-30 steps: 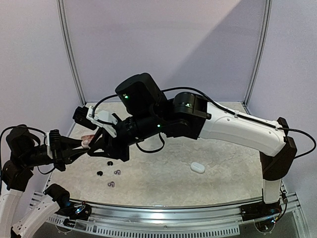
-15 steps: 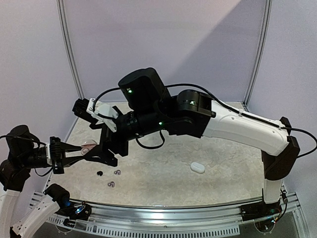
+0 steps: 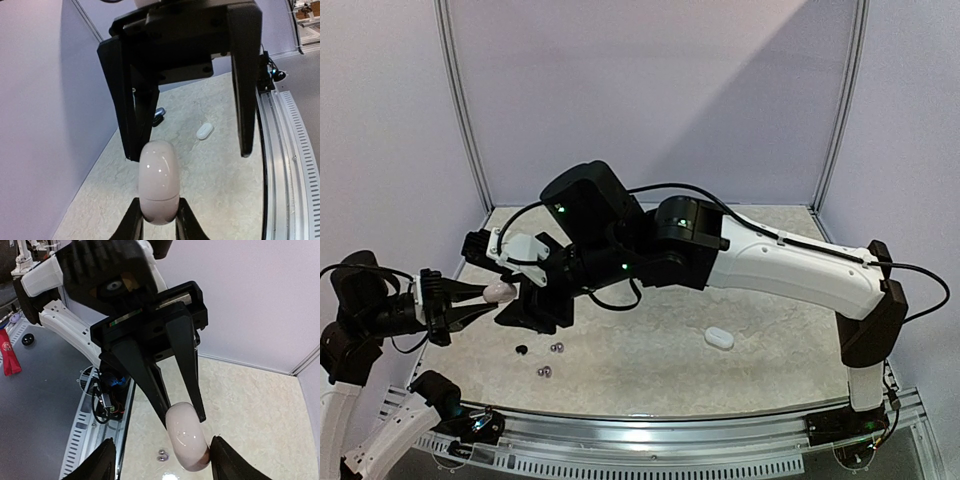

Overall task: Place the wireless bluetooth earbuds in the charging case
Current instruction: Close the charging case with the earbuds at the center of the board, then pass from the left arm to the right

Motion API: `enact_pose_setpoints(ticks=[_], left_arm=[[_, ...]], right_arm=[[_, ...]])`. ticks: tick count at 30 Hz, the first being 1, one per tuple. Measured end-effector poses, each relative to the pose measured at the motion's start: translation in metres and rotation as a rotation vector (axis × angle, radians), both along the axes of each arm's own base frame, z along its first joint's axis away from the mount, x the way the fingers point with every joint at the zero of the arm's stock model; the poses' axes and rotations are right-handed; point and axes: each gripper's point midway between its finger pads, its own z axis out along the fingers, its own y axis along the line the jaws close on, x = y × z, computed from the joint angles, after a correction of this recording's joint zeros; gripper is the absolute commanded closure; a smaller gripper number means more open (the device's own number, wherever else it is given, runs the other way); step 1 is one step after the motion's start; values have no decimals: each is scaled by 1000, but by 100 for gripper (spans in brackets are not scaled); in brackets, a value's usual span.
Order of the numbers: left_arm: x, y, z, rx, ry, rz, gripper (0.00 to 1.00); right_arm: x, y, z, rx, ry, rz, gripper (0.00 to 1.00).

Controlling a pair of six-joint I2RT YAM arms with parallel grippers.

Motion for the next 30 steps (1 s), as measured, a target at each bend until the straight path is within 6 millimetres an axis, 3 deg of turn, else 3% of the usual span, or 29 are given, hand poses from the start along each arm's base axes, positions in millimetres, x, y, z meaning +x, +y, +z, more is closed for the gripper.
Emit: enact_pose_setpoints(ticks=[4,9,12,23,25,28,29,30], left_arm=[[5,0,0,-13,23,19,100],[7,0,1,-26,44,30,100],[5,-1,2,-37,59,17,100],[-14,-10,11,-111,150,-98,100],[-16,-11,12,-118,161,-110,100],[-18,-12,10,-126,199,-123,100],[-18,-12,10,-127,202,-123,95],[-18,-12,10,-129,207,-123,70]], right_arm=[[2,-2,0,-2,-31,-7,40],[2,-2,-2,-2,-54,-14,13],[-1,-3,-7,-16,-73,-21,13],[3,1,-9,4,-54,-27,79],[5,1,-8,9,-55,-27,97],[2,-1,-10,-2,-63,-6,100],[2,-1,-11,-4,-62,-5,100],[2,-1,-11,-4,-61,-5,100]])
